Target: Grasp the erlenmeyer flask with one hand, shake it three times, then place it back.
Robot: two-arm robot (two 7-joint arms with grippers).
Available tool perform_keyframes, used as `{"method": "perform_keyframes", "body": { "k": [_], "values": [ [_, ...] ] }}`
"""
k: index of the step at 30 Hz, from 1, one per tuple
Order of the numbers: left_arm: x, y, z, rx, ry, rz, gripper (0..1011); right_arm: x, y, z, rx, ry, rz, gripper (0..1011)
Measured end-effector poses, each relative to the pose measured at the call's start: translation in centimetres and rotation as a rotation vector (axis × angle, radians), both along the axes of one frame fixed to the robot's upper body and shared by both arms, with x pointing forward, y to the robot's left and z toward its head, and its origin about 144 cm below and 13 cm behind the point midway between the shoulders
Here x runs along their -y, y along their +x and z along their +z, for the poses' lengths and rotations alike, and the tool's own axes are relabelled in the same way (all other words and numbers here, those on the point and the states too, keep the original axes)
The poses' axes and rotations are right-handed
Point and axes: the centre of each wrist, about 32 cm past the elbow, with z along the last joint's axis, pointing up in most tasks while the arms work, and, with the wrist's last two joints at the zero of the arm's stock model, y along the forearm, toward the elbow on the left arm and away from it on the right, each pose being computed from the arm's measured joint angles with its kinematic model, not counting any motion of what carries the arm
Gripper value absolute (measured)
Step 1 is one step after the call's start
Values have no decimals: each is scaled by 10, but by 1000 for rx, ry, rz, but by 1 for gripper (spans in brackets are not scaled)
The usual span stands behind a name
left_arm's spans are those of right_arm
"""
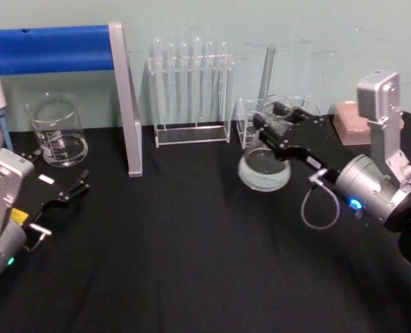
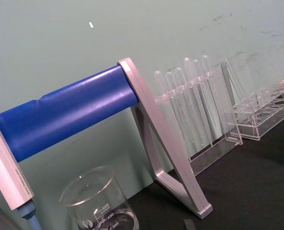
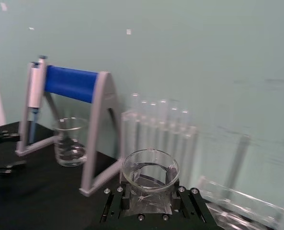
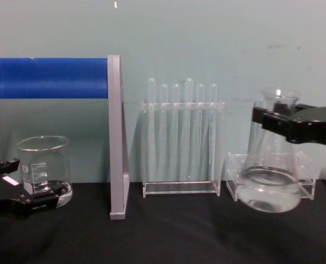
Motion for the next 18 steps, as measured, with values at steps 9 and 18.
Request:
{"method": "perform_keyframes", "body": {
  "k": [9, 18],
  "values": [
    [0, 0, 0, 0, 0, 0, 1001, 17, 0, 1, 1, -7, -87, 450],
    [0, 0, 0, 0, 0, 0, 1001, 17, -1, 2, -1, -4, -85, 449]
  ]
}}
